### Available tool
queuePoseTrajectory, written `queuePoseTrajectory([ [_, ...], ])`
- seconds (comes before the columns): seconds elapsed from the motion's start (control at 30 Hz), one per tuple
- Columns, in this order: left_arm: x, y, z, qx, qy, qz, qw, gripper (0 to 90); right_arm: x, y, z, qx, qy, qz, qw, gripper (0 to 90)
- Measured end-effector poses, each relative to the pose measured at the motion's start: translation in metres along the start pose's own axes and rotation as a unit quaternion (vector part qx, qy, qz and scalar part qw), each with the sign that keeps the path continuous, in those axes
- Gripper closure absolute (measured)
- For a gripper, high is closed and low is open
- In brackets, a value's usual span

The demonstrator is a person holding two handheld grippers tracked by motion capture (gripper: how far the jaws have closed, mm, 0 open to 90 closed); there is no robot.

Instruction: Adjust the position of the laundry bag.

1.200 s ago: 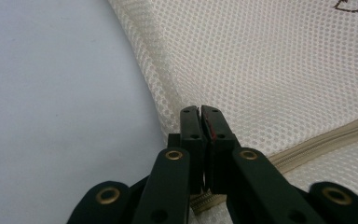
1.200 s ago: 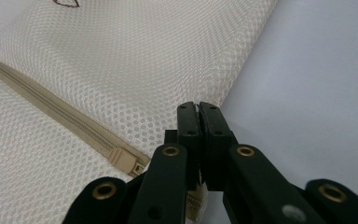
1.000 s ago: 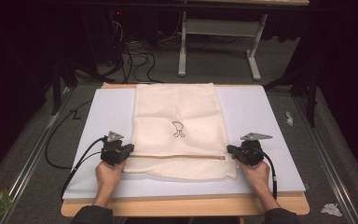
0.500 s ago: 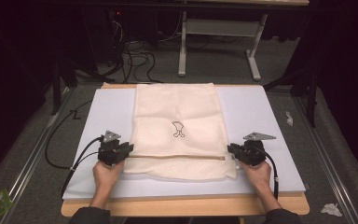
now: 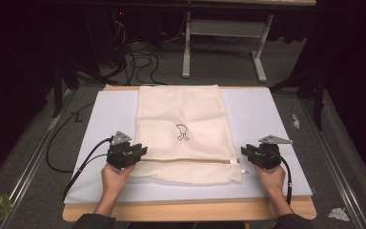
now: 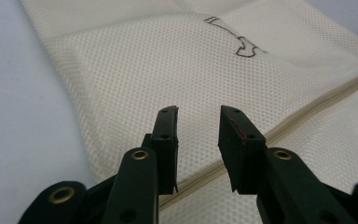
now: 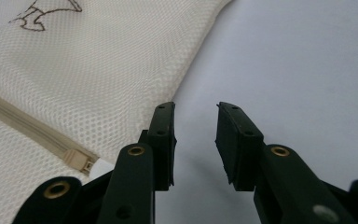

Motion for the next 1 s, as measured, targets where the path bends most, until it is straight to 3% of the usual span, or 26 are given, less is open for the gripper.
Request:
queuePoseTrajectory([
  [0.43, -0.032, -0.035, -0.015, -0.012, 0.008, 0.035, 0.9993, 66.0, 0.000, -0.028, -0.001, -0.035, -0.028, 0.029, 0.9986, 66.2],
  [1.0, -0.082, -0.089, -0.034, -0.036, 0.030, 0.092, 0.9947, 64.5, -0.010, -0.028, 0.003, -0.038, -0.035, 0.034, 0.9981, 65.0],
])
Point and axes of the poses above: each handheld gripper's, and its own axes: x roughly backward along the jaws, z roughly out of its underside, y roughly to its left, the point moved 9 cm from there along -x, roughly forward along the jaws, and after that the axes turned 14 degrees about z, right-handed, at the moved point
